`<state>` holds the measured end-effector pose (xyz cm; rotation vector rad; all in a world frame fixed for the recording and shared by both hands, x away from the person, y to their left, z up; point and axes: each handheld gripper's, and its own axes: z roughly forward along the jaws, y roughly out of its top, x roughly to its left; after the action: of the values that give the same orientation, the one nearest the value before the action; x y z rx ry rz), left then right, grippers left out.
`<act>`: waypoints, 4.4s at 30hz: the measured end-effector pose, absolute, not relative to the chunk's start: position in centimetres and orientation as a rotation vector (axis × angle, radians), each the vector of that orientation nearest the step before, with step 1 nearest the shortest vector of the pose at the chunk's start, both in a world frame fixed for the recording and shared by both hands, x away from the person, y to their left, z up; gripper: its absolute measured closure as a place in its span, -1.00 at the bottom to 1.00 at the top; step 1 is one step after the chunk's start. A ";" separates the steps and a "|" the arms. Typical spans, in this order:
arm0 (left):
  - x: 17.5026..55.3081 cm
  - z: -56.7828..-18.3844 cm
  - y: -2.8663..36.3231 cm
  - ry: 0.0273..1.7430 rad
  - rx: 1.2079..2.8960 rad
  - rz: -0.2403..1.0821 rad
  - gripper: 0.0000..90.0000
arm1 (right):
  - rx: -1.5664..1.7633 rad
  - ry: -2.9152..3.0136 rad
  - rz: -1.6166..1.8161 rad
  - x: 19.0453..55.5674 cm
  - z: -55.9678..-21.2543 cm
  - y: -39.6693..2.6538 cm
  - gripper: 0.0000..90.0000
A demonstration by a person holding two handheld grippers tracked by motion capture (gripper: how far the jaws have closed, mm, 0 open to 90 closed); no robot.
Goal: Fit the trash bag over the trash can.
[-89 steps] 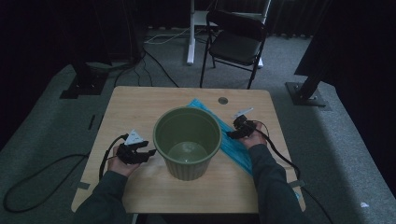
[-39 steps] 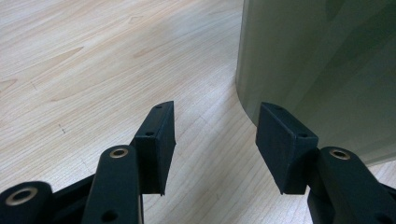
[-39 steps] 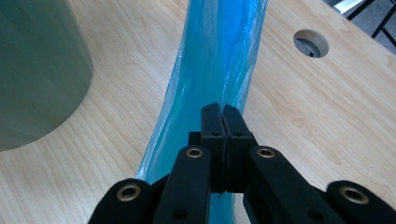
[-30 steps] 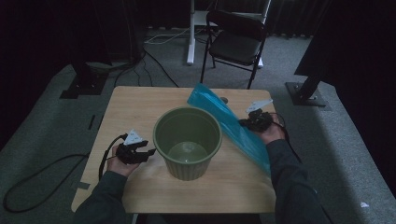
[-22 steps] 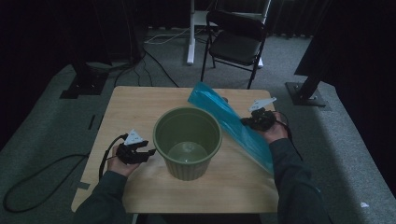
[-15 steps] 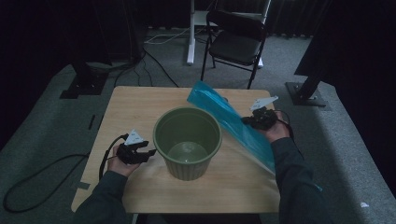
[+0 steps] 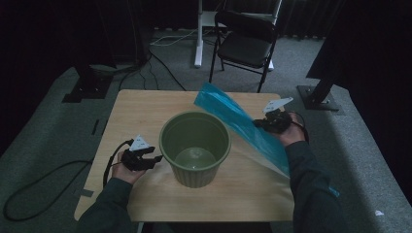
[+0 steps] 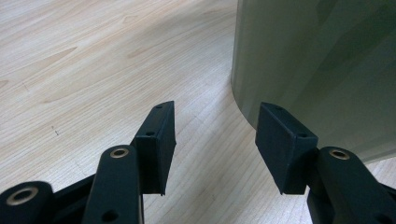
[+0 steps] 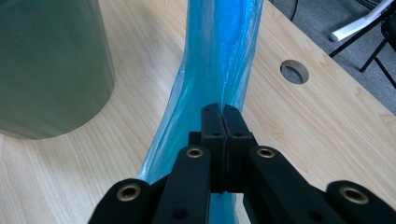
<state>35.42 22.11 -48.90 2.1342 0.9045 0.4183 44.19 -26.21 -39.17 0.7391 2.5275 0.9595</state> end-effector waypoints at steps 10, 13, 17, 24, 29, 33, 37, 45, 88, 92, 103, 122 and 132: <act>35.4 -49.0 22.0 0.900 2.138 0.416 0.05 | 0.719 2.522 0.960 44.0 -38.1 -26.6 0.99; 35.5 -49.0 22.0 0.898 2.140 0.416 0.05 | 0.708 2.516 0.961 43.9 -37.5 -26.7 0.99; 35.4 -49.0 22.0 0.898 2.141 0.416 0.05 | 0.699 2.512 0.964 43.8 -37.1 -26.9 0.99; 35.5 -49.0 22.0 0.897 2.143 0.415 0.05 | 0.695 2.508 0.971 43.7 -36.7 -27.0 0.99; 35.5 -49.0 22.0 0.897 2.143 0.415 0.05 | 0.686 2.509 0.973 43.6 -36.4 -27.1 0.99; 35.4 -49.0 22.0 0.896 2.142 0.415 0.05 | 0.677 2.508 0.978 43.6 -36.1 -27.1 0.99; 35.4 -49.0 22.0 0.897 2.140 0.415 0.05 | 0.672 2.506 0.979 43.5 -36.0 -27.2 0.99; 35.4 -49.0 22.0 0.896 2.141 0.416 0.05 | 0.670 2.496 0.988 43.4 -35.4 -27.5 0.99; 35.4 -49.0 22.0 0.893 2.144 0.414 0.05 | 0.594 2.482 0.996 42.0 -32.6 -28.5 0.99; 35.4 -49.0 22.0 0.894 2.145 0.414 0.05 | 0.578 2.481 0.997 41.8 -32.2 -28.5 0.99; 35.4 -49.0 22.0 0.893 2.146 0.412 0.05 | 0.539 2.498 1.005 41.3 -31.5 -28.3 0.99; 35.4 -49.0 22.0 0.892 2.146 0.413 0.05 | 0.455 2.526 1.013 40.1 -30.4 -28.2 0.99; 35.3 -49.0 22.0 0.893 2.145 0.414 0.05 | 0.402 2.534 1.025 39.3 -29.9 -27.9 0.99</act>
<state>35.35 21.97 -48.96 2.1451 0.8926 0.4139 39.29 -27.86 -29.89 0.4016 2.5339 1.0248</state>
